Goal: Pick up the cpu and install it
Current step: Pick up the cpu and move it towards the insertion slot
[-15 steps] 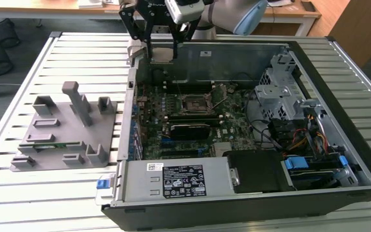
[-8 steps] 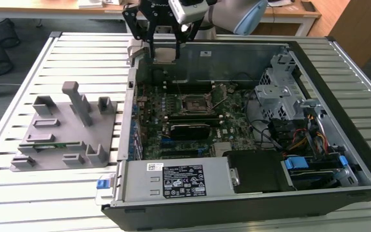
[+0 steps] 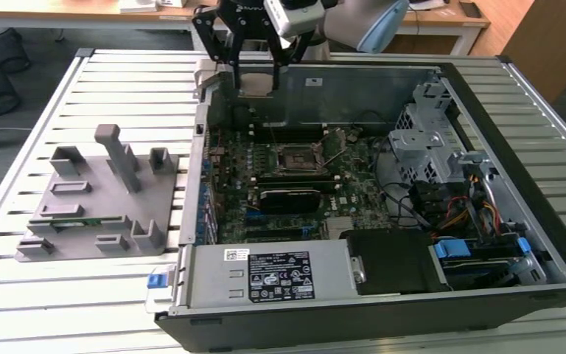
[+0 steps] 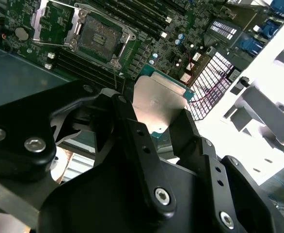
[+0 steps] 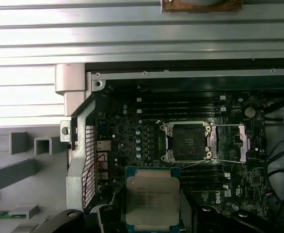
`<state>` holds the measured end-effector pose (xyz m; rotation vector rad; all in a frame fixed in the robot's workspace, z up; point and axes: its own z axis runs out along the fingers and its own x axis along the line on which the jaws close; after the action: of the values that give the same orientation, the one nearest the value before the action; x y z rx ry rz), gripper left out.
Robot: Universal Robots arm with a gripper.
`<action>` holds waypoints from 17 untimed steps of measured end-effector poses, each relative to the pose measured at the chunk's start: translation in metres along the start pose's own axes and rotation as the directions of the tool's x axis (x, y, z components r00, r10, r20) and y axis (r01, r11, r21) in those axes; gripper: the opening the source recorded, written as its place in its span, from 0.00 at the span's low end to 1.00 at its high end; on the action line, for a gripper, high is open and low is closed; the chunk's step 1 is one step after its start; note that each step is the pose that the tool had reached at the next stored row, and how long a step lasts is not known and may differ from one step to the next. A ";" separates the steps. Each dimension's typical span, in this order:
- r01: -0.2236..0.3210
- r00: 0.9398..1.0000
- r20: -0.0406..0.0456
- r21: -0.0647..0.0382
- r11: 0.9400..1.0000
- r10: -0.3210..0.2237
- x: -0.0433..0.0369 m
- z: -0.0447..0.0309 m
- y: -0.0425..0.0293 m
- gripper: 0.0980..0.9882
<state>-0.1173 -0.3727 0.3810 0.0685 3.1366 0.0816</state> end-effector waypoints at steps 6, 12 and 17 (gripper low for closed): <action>0.000 1.000 0.000 0.000 1.000 0.000 -0.0039 0.0002 0.0002 0.49; 0.000 1.000 0.000 0.000 1.000 0.000 -0.0105 0.0005 0.0004 0.49; 0.000 1.000 0.000 0.000 1.000 0.000 -0.0173 0.0008 0.0007 0.49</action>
<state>-0.1000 -0.3727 0.3802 0.0686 3.1366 0.0815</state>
